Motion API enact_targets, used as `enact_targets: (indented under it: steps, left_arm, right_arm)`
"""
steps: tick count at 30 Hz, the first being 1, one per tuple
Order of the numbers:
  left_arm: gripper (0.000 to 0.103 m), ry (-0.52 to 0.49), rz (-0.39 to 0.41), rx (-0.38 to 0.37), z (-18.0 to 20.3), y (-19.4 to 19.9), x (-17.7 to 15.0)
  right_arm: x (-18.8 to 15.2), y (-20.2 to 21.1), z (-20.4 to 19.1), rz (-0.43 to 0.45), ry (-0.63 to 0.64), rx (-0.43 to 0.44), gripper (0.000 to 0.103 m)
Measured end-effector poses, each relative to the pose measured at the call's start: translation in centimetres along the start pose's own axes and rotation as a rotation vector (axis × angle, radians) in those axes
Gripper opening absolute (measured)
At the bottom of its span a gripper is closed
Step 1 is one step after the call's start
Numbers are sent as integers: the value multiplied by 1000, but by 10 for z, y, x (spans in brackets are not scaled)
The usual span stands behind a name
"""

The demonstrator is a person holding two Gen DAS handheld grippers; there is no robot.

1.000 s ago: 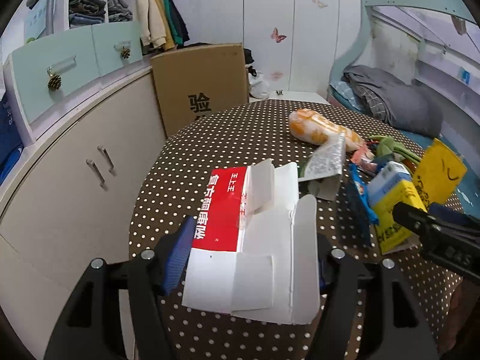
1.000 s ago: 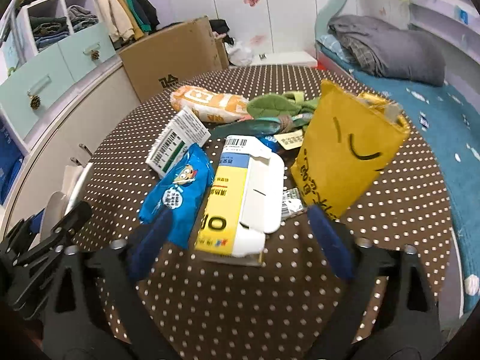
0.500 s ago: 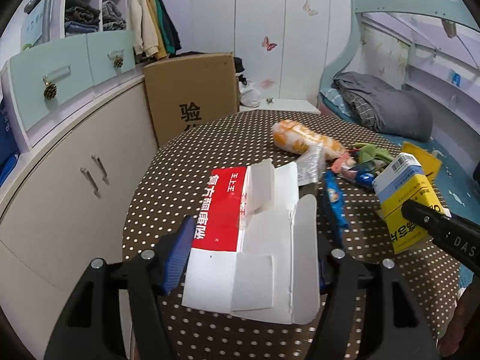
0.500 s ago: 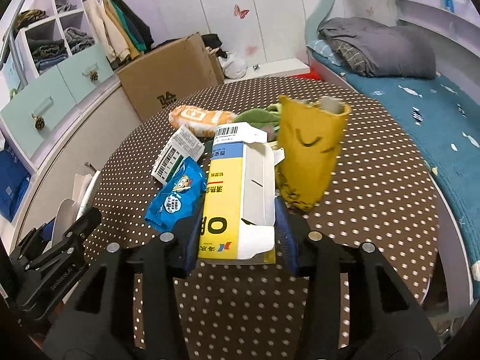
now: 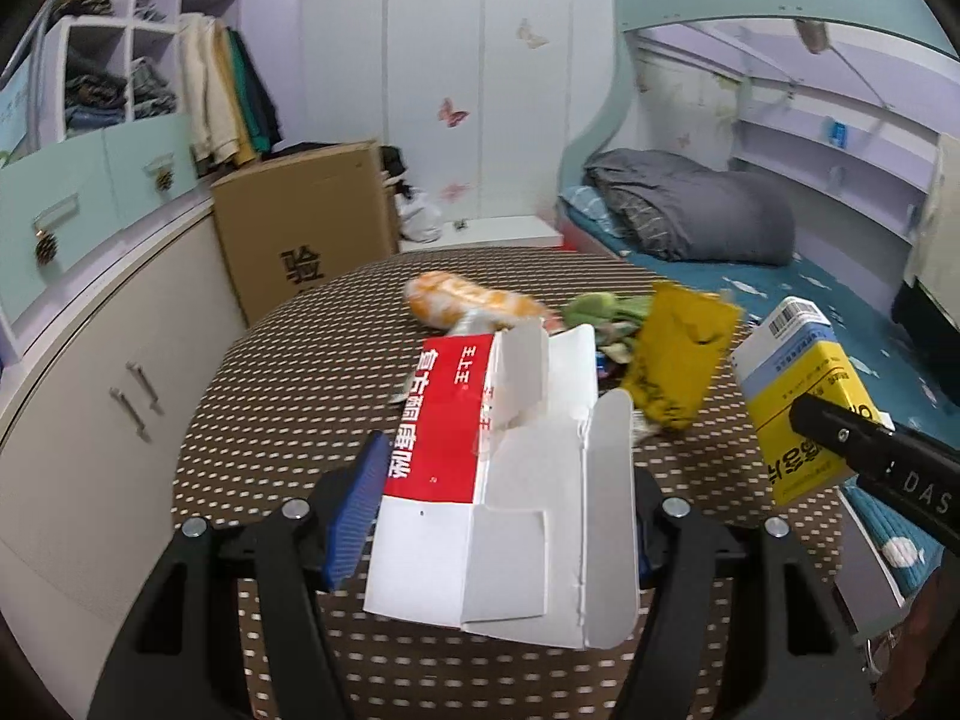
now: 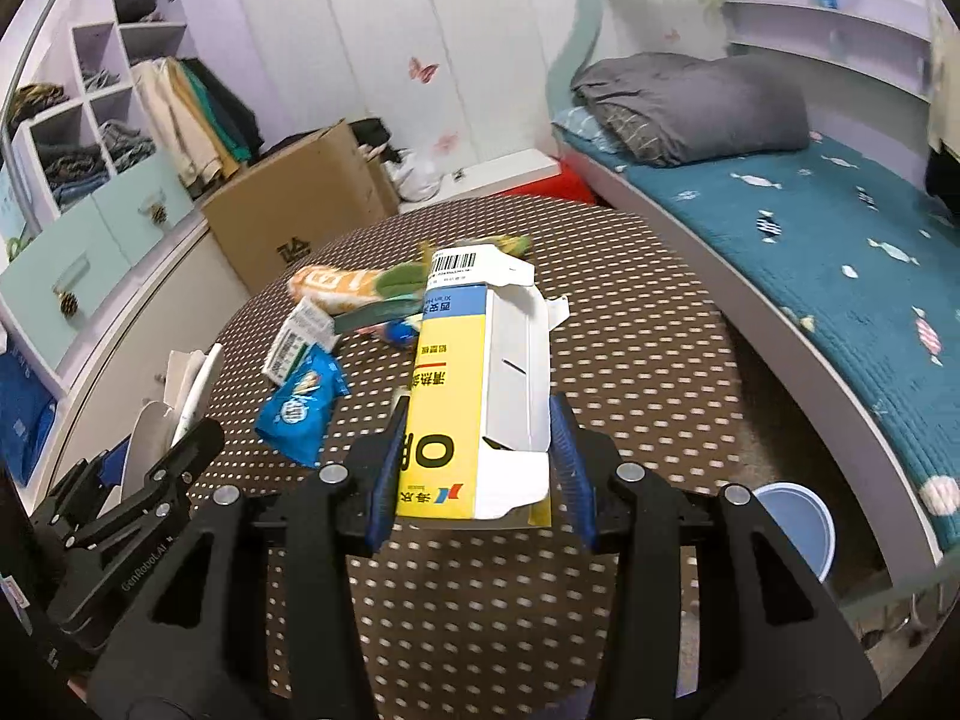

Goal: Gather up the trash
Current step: 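Carry both boxes to the blue bin and open the left tool over it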

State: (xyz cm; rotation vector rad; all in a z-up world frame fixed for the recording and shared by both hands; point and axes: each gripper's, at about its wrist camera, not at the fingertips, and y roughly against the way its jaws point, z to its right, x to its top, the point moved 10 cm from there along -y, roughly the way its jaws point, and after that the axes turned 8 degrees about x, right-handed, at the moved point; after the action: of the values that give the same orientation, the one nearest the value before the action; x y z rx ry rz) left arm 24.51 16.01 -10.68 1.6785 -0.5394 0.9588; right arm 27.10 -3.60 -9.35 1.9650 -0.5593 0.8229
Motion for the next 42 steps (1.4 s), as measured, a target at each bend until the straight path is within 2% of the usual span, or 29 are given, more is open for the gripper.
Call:
enact_targets:
  steps: [19, 29, 38, 42]
  left_arm:
    - [64, -207, 46, -257, 162, 48, -2]
    - [64, -374, 34, -377, 255, 68, -31]
    - [65, -503, -30, -441, 326, 66, -66]
    - [65, -576, -35, -457, 356, 66, -81]
  right_arm:
    - [-14, 86, 126, 115, -182, -226, 45]
    - [-45, 124, 203, 144, -311, -366, 45]
    - [-86, 143, 267, 127, -434, -475, 45]
    - [-107, 144, 297, 109, -511, -504, 45]
